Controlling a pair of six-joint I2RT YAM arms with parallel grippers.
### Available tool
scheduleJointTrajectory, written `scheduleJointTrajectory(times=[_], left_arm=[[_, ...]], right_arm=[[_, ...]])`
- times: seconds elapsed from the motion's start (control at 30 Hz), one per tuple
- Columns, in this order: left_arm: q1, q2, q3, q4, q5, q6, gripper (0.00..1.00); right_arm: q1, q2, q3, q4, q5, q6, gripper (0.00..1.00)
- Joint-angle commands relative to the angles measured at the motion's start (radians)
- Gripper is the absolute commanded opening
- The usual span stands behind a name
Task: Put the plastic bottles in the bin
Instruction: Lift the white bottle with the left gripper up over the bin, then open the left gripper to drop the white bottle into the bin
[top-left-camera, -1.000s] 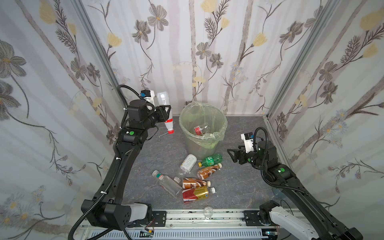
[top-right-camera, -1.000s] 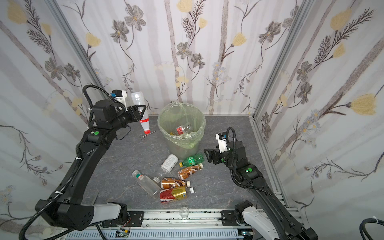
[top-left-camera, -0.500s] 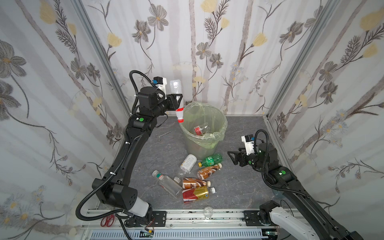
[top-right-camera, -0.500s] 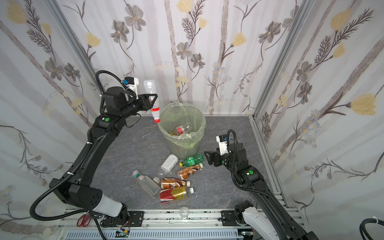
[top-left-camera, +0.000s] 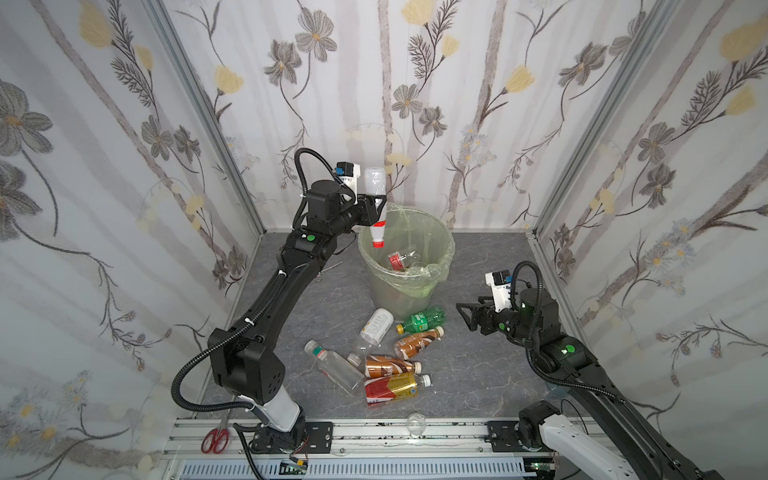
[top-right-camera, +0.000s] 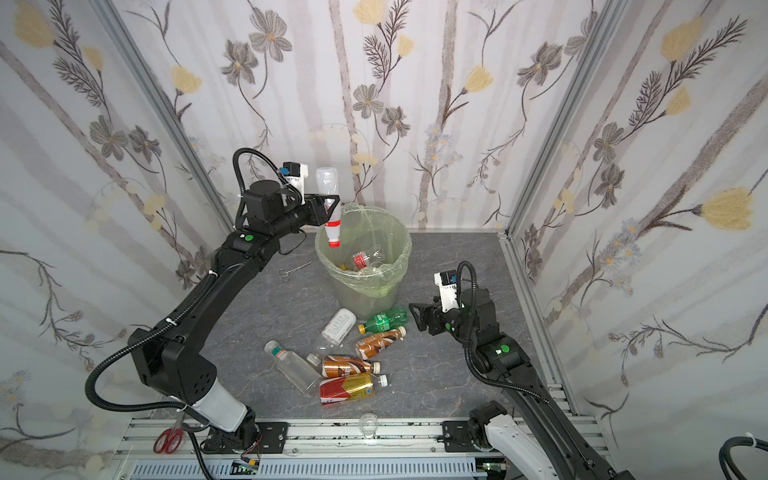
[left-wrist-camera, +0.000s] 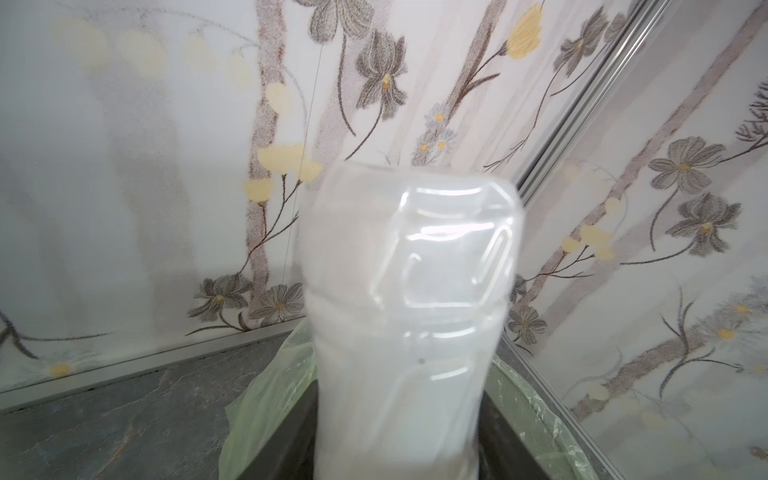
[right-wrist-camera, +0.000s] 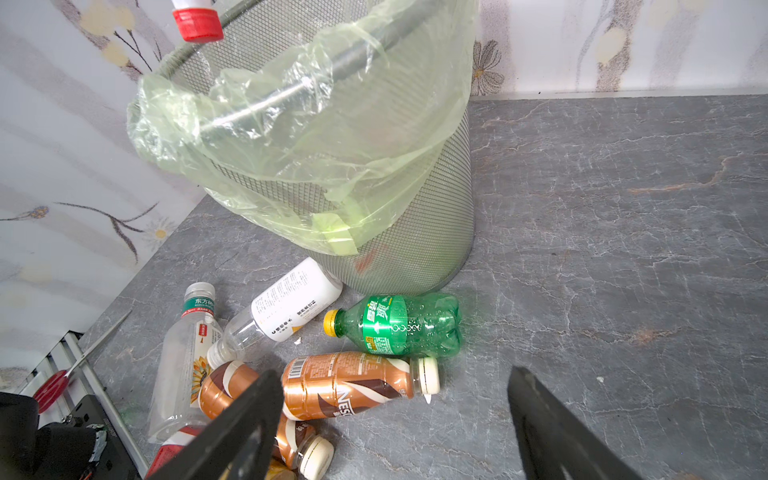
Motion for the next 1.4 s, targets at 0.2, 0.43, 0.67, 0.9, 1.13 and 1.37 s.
scheduleJointTrajectory(times=[0.2,0.43,0.67,0.9,1.13,1.37], left_arm=[[-0.016,-0.027,-0.147,0.236,-0.026,0.025,0.59],[-0.014,-0.036,-0.219,0.307,-0.020,0.020,0.65],[-0.013,-0.037,-0.235,0.305,-0.019,0.016,0.68],[0.022,-0.066,-0.244,0.293,-0.045,-0.004,0.69],[0.059,-0.128,-0.283,0.260,-0.024,-0.008,0.70],[0.120,-0.269,-0.426,0.118,-0.045,-0.043,0.75]], right_arm=[[0.001,0.013,0.001,0.024,0.007,0.010,0.86],[0.001,0.008,0.002,0.019,0.008,0.009,0.86],[0.000,0.014,0.009,0.021,0.005,0.009,0.86],[0.000,0.020,0.016,0.020,0.003,0.006,0.86],[0.000,0.027,0.019,0.019,0.000,0.006,0.86],[0.001,0.026,0.015,0.013,0.006,-0.001,0.86]])
